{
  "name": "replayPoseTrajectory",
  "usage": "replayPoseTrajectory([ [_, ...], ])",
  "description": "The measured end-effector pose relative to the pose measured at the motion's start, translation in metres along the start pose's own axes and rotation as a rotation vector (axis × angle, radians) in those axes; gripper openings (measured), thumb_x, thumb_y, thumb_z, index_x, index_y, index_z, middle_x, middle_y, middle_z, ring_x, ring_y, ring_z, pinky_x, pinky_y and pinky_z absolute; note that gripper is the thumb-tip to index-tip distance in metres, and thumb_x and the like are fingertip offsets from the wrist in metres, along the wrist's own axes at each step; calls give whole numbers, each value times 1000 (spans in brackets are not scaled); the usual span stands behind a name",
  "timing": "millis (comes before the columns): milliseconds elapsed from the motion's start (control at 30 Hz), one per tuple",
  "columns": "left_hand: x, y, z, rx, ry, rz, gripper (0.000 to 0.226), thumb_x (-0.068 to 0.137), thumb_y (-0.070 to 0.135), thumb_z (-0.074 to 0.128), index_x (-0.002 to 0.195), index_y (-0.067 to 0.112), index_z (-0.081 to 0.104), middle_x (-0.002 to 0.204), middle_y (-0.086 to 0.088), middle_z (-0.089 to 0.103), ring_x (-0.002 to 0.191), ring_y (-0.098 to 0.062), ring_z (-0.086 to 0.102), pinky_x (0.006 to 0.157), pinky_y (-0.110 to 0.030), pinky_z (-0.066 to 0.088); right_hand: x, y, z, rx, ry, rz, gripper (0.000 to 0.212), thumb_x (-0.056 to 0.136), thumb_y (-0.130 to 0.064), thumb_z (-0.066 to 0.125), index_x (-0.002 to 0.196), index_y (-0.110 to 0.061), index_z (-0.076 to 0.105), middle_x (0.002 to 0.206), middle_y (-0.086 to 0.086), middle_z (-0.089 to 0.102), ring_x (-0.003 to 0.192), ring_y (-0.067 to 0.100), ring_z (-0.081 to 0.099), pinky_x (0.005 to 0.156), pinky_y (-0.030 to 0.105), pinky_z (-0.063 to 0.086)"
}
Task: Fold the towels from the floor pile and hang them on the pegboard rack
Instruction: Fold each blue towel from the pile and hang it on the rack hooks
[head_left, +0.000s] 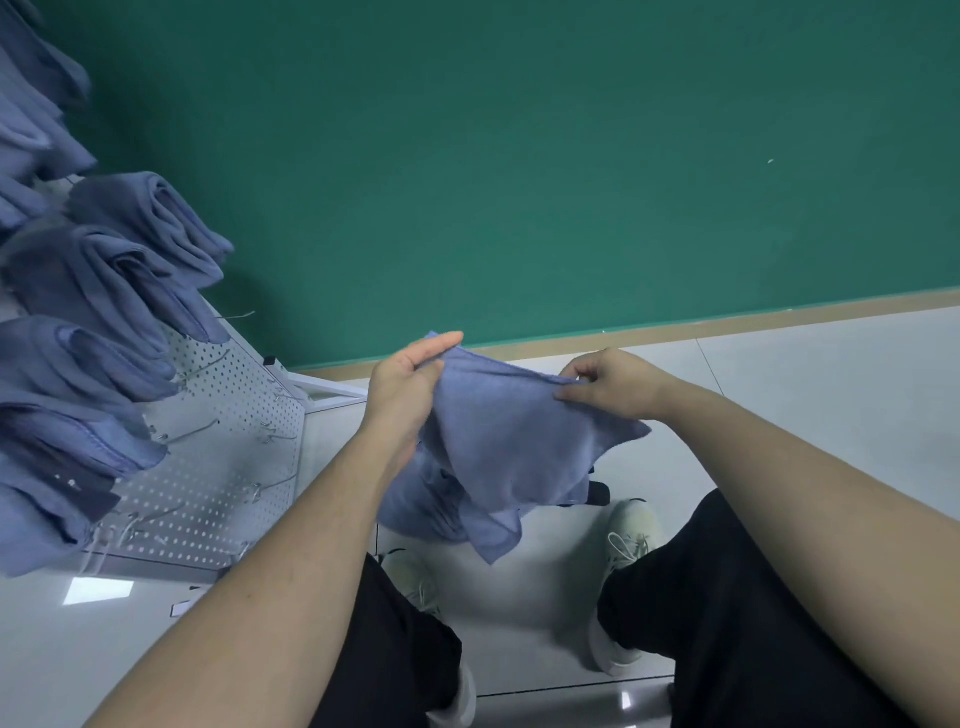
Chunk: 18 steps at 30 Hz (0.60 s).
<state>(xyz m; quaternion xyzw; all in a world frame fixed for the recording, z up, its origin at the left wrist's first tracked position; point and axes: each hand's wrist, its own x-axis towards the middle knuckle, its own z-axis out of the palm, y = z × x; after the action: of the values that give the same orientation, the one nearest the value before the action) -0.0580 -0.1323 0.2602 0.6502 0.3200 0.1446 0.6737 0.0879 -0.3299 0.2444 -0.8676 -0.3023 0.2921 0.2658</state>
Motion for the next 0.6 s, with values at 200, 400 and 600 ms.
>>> replayPoseTrajectory([
  [200, 5, -7, -6, 2, 159, 67, 39, 95, -3, 53, 101, 30, 74, 131, 6, 66, 118, 0, 57, 109, -22, 43, 6, 5, -2, 157, 200, 54, 35, 95, -42, 64, 71, -18, 54, 69, -1, 54, 65, 16, 48, 64, 31, 40],
  [400, 12, -10, -16, 37, 286, 144, 43, 91, -2, 60, 103, 39, 64, 94, 3, 64, 77, -8, 54, 71, -17, 45, 7, 6, -6, 120, 257, 97, 54, 88, -51, 69, 61, -20, 34, 56, -5, 34, 58, 17, 34, 56, 33, 28],
  [600, 20, -14, -26, 46, 362, -6, 30, 88, 4, 71, 114, 20, 68, 100, 7, 70, 97, -12, 66, 85, -18, 49, 2, 9, -13, 120, 150, 16, 30, 82, -21, 73, 69, -19, 46, 62, -5, 46, 61, 15, 39, 52, 25, 30],
])
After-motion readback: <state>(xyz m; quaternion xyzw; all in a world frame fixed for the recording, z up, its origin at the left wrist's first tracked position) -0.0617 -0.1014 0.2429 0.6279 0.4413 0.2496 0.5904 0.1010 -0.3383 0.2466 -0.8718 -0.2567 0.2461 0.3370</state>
